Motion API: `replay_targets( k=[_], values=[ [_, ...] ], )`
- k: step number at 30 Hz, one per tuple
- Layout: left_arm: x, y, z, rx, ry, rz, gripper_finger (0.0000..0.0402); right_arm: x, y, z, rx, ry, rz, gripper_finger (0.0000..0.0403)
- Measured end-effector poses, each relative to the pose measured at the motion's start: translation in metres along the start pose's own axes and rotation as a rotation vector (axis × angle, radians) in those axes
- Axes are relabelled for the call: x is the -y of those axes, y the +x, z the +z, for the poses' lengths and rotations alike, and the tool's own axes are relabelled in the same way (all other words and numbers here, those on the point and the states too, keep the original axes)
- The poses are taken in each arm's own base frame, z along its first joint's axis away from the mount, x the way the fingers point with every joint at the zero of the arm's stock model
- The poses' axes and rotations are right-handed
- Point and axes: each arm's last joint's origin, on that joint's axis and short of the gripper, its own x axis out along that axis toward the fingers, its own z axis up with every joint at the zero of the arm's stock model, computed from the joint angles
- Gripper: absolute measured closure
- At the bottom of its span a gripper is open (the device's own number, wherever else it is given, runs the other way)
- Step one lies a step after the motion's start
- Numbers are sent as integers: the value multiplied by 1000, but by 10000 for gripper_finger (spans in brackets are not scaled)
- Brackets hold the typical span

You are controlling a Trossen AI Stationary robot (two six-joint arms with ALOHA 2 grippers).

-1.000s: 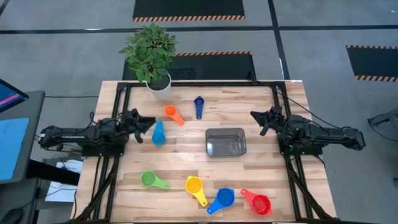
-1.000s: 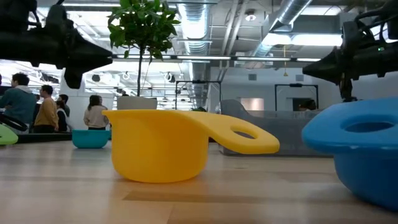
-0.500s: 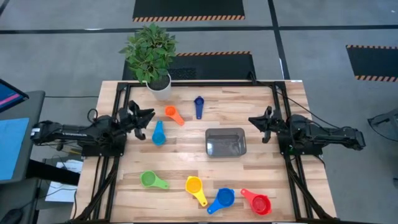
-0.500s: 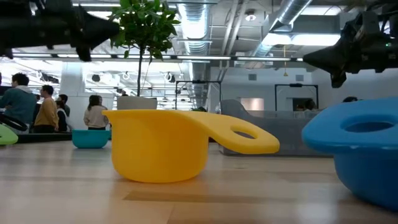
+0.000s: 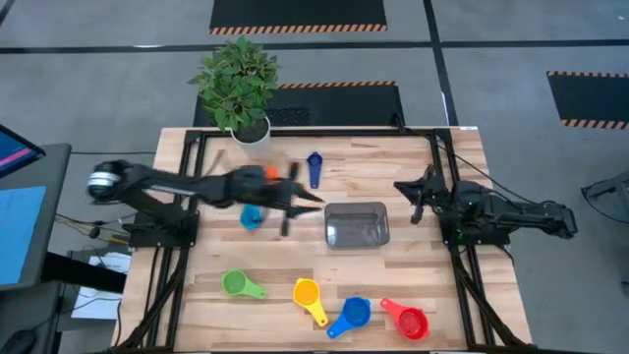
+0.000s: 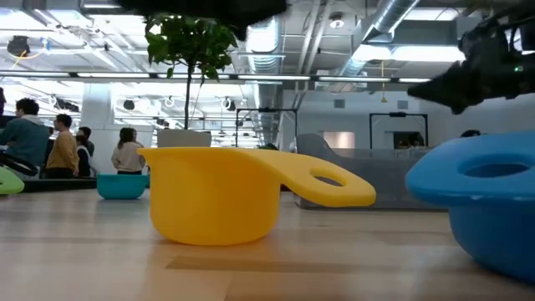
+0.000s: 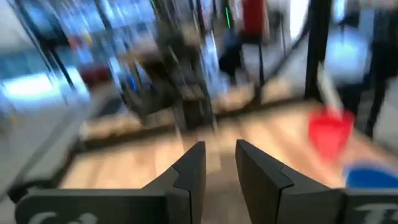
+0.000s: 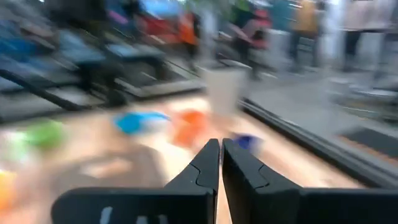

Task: Nest measuring cups in basket
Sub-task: Put the red measuring cup into the black bin

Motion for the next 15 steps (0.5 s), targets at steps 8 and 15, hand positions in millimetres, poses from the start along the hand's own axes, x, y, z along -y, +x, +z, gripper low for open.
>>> replay_targets(
  k=[8, 15],
  values=[
    [-6, 109, 22, -154, -20, -221, 320, 14, -12, 14, -109, -11, -410, 382],
    [27, 195, 33, -264, -3, -299, 319, 15, -16, -1, -237, 71, -410, 382]
  ],
)
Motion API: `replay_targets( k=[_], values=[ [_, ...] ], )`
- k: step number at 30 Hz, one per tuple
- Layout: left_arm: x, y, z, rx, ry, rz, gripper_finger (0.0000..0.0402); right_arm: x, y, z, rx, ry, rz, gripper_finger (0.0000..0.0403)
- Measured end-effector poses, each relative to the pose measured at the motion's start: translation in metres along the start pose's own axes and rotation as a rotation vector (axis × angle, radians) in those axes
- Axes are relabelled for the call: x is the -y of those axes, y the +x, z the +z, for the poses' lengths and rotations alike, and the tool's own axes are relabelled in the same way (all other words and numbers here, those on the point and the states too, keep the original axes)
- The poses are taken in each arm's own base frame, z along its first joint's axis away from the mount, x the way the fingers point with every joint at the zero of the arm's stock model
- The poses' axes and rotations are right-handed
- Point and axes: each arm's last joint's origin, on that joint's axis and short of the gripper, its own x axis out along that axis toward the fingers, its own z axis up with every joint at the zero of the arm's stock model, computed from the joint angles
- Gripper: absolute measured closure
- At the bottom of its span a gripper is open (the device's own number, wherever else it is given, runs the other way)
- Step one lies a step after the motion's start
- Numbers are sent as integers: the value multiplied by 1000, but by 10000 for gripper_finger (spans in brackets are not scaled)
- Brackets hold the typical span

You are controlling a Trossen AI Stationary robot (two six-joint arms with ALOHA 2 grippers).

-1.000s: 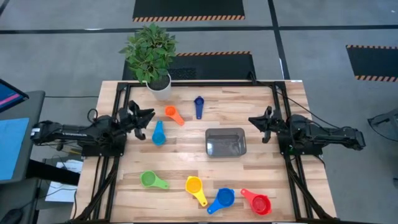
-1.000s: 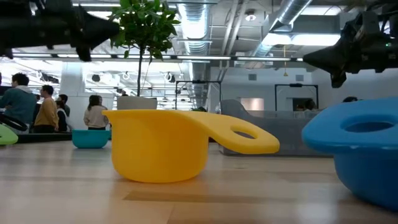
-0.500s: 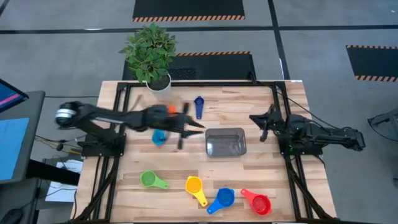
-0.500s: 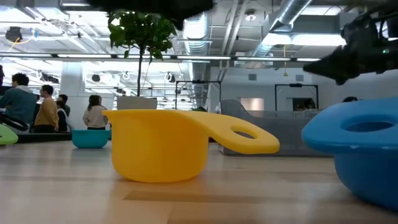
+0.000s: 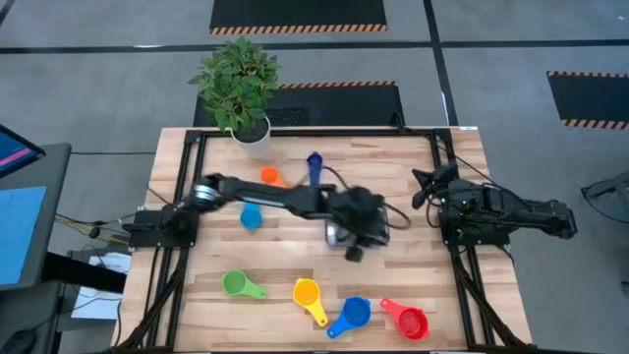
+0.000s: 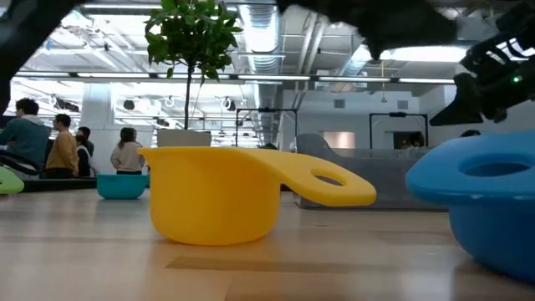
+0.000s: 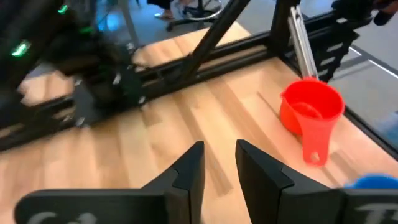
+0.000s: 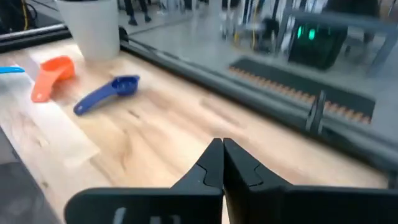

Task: Nest measuring cups in basket
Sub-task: Put the red measuring cup into the black bin

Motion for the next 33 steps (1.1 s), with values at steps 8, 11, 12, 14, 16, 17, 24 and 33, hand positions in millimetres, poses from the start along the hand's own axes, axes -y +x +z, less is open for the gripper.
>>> replay_targets(
  k=[8, 11, 12, 14, 16, 17, 24, 33],
  values=[
    [36, 43, 2, -44, 45, -97, 265, -3, -1, -7, -111, 108, 151, 357],
    [46, 46, 4, -37, -10, -75, 232, -4, -1, -8, -126, 113, 164, 361],
    [48, 46, 5, -35, -19, -58, 223, -4, -1, -7, -124, 115, 165, 363],
    [53, 46, 7, -41, -12, -26, 212, -4, -1, -8, -125, 103, 173, 367],
    [58, 47, 7, -57, -6, 10, 206, -6, -1, -7, -131, 79, 221, 372],
    [61, 48, 7, -61, -5, 21, 206, -8, -1, -6, -131, 67, 268, 373],
    [75, 39, 2, -259, -123, 128, 206, -27, -20, 34, 169, 62, 727, 386],
    [80, -27, -15, -820, -227, 398, 251, -52, -43, 79, -2, -82, 853, 381]
  ],
)
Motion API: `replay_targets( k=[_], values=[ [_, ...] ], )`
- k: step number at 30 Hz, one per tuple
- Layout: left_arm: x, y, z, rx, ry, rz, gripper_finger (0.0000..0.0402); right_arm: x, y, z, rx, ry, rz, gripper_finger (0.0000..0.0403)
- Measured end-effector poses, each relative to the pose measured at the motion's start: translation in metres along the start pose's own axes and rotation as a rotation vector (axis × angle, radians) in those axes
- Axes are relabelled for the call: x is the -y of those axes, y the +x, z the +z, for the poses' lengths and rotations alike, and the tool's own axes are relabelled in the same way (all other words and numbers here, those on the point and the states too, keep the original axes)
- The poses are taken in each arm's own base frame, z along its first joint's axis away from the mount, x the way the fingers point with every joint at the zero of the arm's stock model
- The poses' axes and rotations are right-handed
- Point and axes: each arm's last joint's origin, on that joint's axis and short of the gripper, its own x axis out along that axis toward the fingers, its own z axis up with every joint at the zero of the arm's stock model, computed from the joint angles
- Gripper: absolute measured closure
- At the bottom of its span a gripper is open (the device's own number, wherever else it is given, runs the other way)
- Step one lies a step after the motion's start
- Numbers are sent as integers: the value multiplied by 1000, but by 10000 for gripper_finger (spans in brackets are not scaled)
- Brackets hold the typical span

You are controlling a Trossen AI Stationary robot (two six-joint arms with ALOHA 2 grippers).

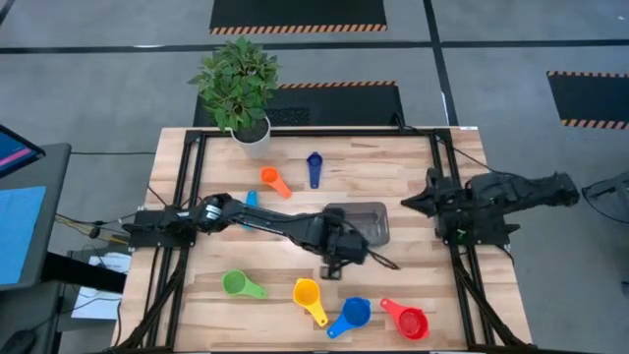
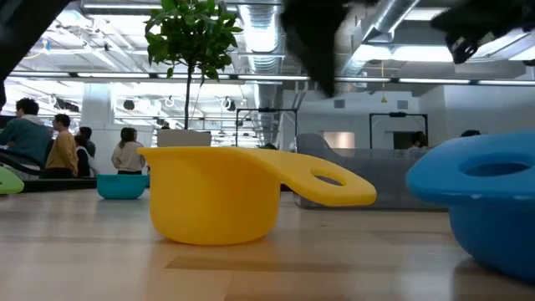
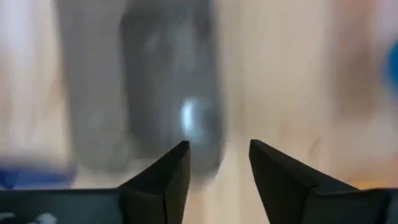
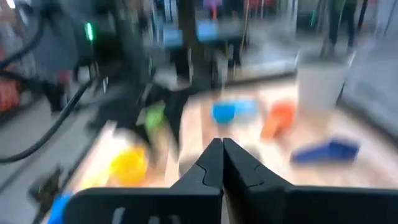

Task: Nest measuring cups in basket
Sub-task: Put the red measuring cup into the black bin

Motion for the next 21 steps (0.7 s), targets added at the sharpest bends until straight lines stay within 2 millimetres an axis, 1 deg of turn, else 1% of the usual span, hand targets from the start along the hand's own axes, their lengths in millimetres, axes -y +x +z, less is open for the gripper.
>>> replay_targets(
  k=[3, 4, 5, 6, 8, 10, 12, 14, 16, 18, 21],
  values=[
    [-2, -6, -19, -159, -30, 123, 268, -14, 23, -7, -222, 32, 13, 375],
    [-1, -6, -25, -195, -27, 171, 274, -19, 31, -12, -312, 34, 19, 374],
    [2, -2, -27, -194, -26, 205, 279, -25, 38, -17, -400, 28, 29, 374],
    [6, 0, -30, -196, -15, 209, 283, -32, 44, -22, -482, 17, 30, 374],
    [15, 0, -43, -259, 36, 185, 292, -44, 52, -28, -614, 22, 17, 379],
    [19, -7, -55, -254, 31, 200, 299, -60, 58, -25, -670, 45, 23, 384],
    [20, -13, -74, -288, 48, 251, 306, -75, 61, -23, -737, 25, 32, 389],
    [19, -14, -93, -292, 35, 321, 310, -92, 62, -16, -772, 8, 61, 390],
    [14, -18, -115, -295, 8, 396, 314, -107, 59, -8, -804, -9, 82, 388],
    [7, -21, -131, -227, -36, 432, 314, -120, 57, -5, -836, 5, 87, 380],
    [0, -12, -154, -139, -85, 429, 315, -133, 55, -9, -887, 76, 48, 365]
  ],
)
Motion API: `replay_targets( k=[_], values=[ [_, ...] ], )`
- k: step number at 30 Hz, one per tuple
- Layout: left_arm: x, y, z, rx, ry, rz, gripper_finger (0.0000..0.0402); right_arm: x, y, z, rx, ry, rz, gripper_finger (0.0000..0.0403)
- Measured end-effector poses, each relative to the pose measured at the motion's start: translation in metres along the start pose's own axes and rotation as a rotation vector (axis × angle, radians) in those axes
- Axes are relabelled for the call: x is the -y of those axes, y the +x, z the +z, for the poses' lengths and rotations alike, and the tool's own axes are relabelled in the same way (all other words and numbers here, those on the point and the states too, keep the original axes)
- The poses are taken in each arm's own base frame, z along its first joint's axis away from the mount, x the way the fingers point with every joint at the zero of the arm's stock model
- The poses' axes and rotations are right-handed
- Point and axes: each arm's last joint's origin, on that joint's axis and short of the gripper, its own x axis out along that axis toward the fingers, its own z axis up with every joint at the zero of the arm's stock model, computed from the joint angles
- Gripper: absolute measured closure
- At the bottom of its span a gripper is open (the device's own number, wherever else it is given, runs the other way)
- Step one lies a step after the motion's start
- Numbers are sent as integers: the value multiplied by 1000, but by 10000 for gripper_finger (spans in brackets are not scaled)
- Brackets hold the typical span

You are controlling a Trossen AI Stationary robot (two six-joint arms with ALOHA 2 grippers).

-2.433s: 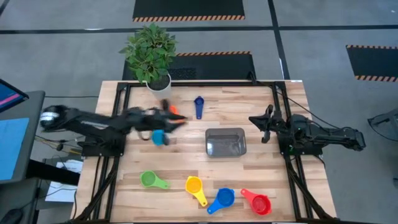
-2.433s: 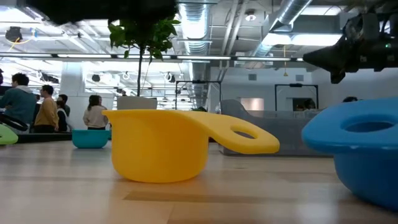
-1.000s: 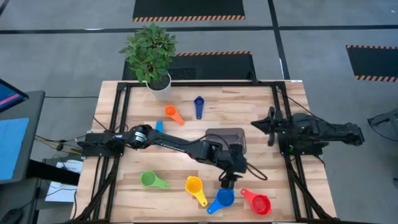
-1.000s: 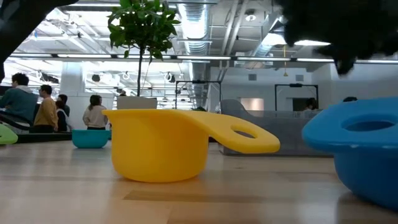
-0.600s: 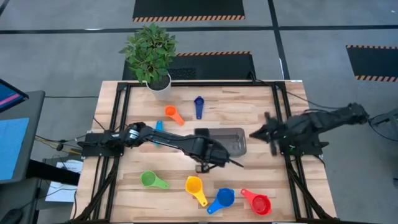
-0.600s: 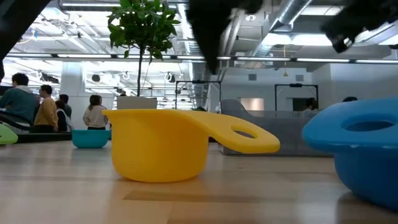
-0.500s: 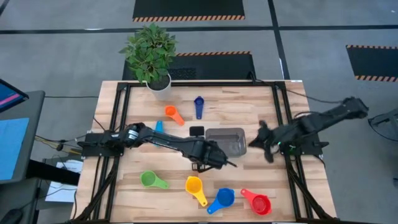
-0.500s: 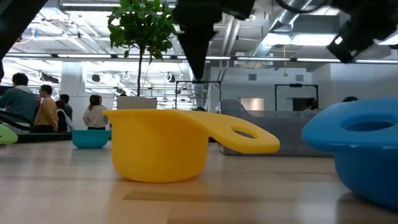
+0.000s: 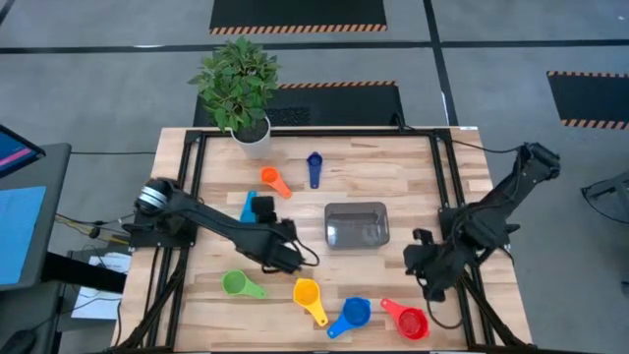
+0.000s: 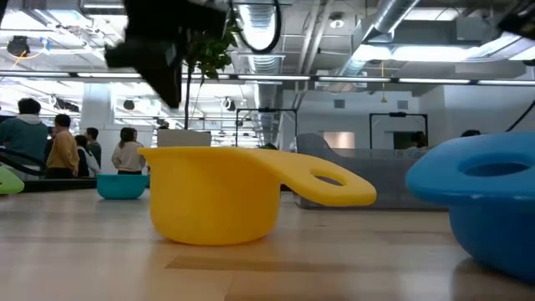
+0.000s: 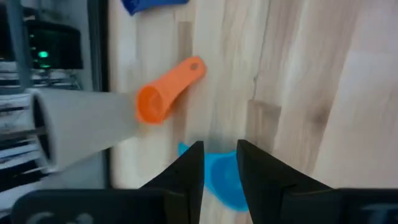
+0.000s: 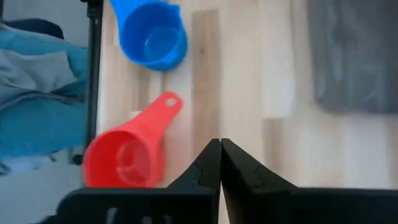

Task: Nest measuring cups in basket
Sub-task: Put the red measuring cup into the black bin

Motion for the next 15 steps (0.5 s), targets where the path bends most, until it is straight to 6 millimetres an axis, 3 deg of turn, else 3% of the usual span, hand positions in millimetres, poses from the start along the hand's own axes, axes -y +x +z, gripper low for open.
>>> replay_targets(
  k=[6, 15],
  values=[
    [-1, 16, -19, 161, -148, -99, 315, -15, 22, -14, -87, 142, -59, 342],
    [0, 14, -13, 259, -168, -137, 315, -42, 50, -38, -236, 292, -40, 322]
  ],
)
